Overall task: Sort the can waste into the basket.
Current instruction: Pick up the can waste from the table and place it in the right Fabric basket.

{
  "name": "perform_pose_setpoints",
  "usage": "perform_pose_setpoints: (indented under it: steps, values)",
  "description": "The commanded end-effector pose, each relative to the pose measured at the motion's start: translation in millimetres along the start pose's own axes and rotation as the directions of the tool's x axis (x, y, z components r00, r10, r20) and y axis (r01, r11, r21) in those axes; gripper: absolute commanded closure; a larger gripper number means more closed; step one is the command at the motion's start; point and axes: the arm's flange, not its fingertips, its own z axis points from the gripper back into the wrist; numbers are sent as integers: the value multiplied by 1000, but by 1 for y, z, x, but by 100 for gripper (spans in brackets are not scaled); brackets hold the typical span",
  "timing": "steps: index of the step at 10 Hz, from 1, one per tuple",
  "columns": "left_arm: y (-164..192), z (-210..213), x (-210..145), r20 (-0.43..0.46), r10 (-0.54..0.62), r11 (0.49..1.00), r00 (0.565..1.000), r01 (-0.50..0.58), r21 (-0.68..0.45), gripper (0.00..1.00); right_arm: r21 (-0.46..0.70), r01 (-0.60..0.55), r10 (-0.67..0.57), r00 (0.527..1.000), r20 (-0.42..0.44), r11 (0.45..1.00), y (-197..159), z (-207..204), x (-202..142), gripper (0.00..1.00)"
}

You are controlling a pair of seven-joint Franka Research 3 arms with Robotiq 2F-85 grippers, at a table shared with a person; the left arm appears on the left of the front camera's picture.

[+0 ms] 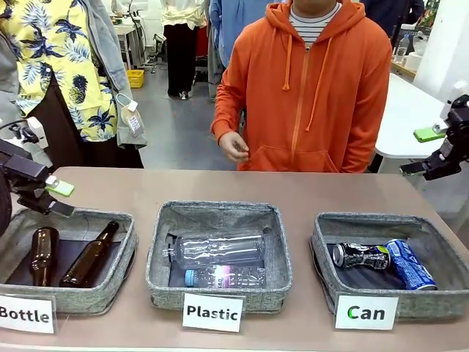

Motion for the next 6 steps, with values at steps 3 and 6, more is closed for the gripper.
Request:
perform_pose_setpoints:
  steps: [3, 6]
  values:
    - [-1, -10, -2, -70, -8, 1000, 998, 9, 12, 0, -72, -96, 96, 995, 2, 993, 11, 3, -1, 0]
    - [-1, -10, -2, -70, -8, 1000, 998, 9, 12, 0, -72, -96, 96, 995, 2, 993, 11, 3, -1, 0]
